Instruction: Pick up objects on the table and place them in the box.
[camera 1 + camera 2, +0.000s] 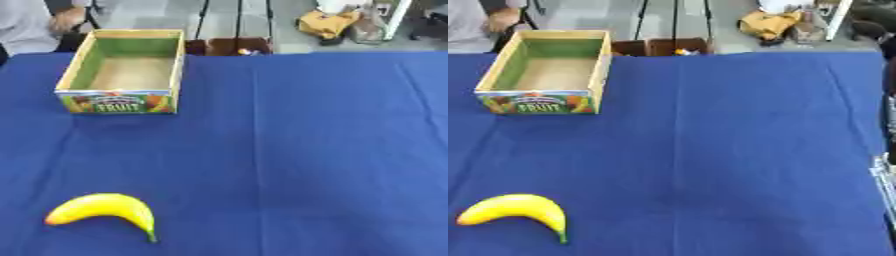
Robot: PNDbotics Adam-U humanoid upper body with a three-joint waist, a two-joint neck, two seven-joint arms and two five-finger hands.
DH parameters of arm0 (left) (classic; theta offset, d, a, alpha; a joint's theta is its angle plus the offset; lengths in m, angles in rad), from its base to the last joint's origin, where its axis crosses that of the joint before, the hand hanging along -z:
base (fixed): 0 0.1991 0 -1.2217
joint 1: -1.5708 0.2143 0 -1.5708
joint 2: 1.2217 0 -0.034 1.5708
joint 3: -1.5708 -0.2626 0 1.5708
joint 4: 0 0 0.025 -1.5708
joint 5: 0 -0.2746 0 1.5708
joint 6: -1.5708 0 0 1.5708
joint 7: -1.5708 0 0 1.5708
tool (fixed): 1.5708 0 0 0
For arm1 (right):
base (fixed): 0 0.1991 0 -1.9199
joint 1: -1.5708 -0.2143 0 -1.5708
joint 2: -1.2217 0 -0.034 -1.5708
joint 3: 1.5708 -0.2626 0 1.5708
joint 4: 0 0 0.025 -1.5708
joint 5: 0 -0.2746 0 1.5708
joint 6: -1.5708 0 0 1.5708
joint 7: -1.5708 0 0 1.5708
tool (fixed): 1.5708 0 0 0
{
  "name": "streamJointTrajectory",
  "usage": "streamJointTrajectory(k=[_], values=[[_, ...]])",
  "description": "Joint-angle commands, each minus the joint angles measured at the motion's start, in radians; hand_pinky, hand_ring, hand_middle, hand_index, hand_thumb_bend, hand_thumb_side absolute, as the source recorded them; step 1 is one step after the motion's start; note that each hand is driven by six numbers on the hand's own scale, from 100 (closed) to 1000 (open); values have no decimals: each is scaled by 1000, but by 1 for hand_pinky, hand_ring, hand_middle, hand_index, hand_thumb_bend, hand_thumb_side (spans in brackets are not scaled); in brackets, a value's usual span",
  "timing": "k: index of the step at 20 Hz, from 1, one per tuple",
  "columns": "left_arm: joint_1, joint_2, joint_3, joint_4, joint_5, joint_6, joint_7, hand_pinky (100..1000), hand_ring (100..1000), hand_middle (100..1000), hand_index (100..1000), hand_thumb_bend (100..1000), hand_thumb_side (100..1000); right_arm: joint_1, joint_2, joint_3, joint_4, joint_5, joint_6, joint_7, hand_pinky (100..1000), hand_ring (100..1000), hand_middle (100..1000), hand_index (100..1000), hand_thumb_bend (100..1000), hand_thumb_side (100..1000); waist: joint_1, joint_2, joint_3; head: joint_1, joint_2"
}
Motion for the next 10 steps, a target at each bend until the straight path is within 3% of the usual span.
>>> streamJointTrajectory(k=[1,10], values=[[-10,12,6,-14,-1,3,-1,478,652,703,847,121,1000,-4,-28,-8,-9,-2,1,1,803,876,767,869,100,1000,2,-19,-1,3,-18],[-12,25,8,-14,-10,10,-2,477,653,706,851,118,1000,-2,-28,-9,-9,0,1,-1,803,877,767,869,100,1000,3,-20,-3,16,-29]])
